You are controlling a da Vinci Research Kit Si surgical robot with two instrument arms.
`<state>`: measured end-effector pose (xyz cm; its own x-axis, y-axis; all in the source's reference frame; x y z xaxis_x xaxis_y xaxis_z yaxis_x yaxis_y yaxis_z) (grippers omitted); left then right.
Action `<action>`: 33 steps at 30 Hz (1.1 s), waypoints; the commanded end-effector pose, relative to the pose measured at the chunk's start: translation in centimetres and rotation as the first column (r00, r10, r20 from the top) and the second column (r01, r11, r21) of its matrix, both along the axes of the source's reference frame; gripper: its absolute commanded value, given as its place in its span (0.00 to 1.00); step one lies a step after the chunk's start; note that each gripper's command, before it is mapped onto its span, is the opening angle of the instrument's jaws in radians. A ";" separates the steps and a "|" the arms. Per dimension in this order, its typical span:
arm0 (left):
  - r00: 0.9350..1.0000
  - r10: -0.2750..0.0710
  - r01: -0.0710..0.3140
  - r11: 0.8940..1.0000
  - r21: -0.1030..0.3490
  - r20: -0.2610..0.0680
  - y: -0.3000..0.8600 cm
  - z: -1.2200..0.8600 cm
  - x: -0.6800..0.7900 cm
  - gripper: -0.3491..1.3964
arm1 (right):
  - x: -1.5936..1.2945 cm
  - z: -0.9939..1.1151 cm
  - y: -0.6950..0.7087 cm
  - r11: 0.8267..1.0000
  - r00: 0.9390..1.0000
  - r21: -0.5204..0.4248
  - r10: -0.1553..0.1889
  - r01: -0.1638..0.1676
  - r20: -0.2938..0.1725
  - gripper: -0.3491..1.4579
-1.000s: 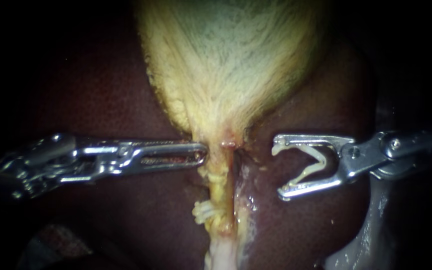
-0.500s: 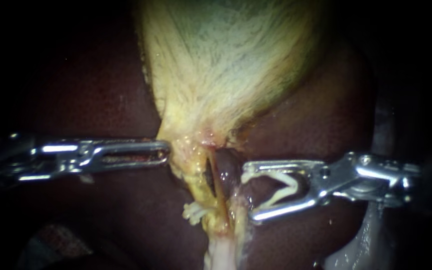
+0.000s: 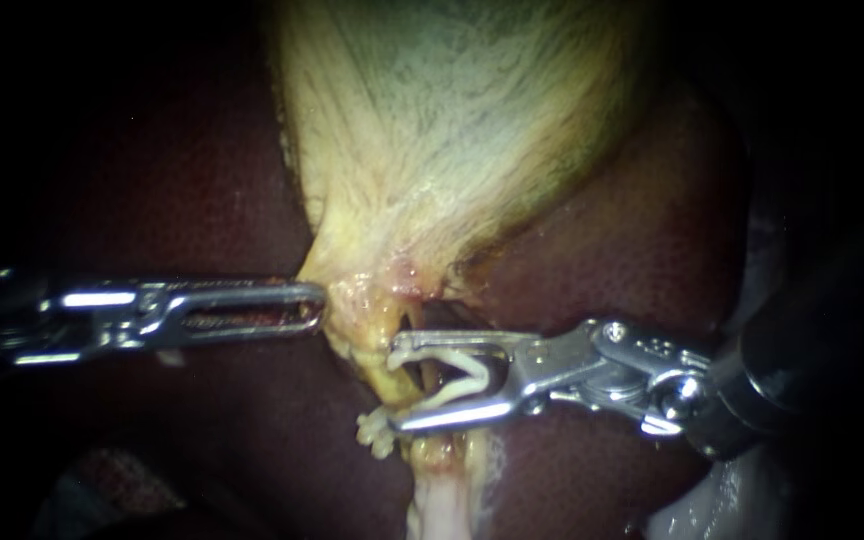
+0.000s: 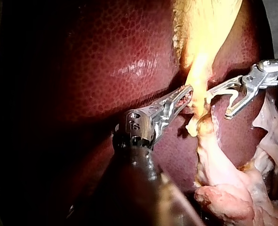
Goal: Clipping third clip left tube
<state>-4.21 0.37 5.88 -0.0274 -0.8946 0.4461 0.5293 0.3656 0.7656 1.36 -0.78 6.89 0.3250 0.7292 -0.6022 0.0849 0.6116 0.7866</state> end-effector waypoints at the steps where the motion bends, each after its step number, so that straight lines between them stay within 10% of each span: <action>1: 1.000 -0.002 0.002 1.000 -0.001 0.000 0.00 -0.01 0.00 0.00 | -0.01 0.06 0.00 1.000 1.000 -0.008 -0.005 0.006 0.015 0.49; 8: 1.000 -0.002 0.002 1.000 0.000 0.000 -0.04 -0.08 -0.02 0.00 | -0.04 0.32 -0.02 0.999 0.995 -0.034 -0.038 0.041 0.091 0.49; 24: 1.000 -0.002 0.002 1.000 0.000 0.004 -0.05 -0.11 -0.07 0.00 | 0.30 0.39 -0.13 0.998 0.995 -0.044 -0.032 0.036 0.099 0.48; 33: 1.000 -0.004 0.004 1.000 0.000 0.003 -0.04 -0.10 -0.11 0.00 | 0.36 0.36 -0.26 0.992 0.992 -0.026 -0.122 0.123 0.039 0.47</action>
